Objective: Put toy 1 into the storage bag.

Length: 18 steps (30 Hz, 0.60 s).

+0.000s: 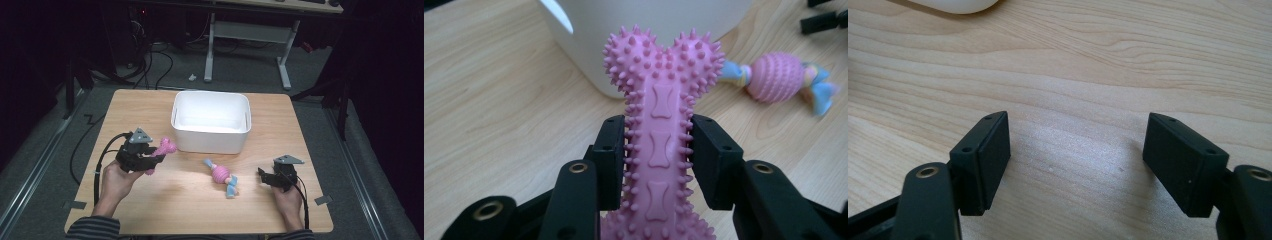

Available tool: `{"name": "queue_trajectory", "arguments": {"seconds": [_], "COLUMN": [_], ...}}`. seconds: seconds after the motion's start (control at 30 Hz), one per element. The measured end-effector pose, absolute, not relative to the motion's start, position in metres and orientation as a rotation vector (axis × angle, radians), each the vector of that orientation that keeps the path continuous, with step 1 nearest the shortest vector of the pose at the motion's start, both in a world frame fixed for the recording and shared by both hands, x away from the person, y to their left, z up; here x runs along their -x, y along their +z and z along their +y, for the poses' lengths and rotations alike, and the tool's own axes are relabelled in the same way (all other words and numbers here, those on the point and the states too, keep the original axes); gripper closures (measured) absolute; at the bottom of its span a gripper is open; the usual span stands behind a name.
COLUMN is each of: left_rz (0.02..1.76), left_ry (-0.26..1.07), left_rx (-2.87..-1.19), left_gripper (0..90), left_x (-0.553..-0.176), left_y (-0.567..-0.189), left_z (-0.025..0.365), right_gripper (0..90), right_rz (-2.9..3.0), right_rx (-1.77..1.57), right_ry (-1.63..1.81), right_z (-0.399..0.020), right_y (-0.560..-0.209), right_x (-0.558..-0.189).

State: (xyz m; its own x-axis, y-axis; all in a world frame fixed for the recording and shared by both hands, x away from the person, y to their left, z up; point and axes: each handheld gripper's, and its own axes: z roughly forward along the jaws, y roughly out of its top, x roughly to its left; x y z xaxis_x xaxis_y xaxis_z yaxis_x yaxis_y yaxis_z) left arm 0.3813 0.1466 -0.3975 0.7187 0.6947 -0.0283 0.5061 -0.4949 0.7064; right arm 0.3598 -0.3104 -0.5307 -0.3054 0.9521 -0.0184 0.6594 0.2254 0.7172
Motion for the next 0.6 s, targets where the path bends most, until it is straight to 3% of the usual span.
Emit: {"name": "queue_trajectory", "arguments": {"seconds": [0.6], "left_rz": [0.824], "left_ry": [0.278], "left_rx": [-2.188], "left_gripper": [59.6], "left_x": [-0.405], "left_y": [-0.361], "left_z": [0.116], "right_gripper": [27.3], "right_rz": [2.047], "right_rx": [-1.478], "right_ry": [0.849], "right_z": [-0.31], "right_y": [-0.531], "right_x": [-0.36]}}
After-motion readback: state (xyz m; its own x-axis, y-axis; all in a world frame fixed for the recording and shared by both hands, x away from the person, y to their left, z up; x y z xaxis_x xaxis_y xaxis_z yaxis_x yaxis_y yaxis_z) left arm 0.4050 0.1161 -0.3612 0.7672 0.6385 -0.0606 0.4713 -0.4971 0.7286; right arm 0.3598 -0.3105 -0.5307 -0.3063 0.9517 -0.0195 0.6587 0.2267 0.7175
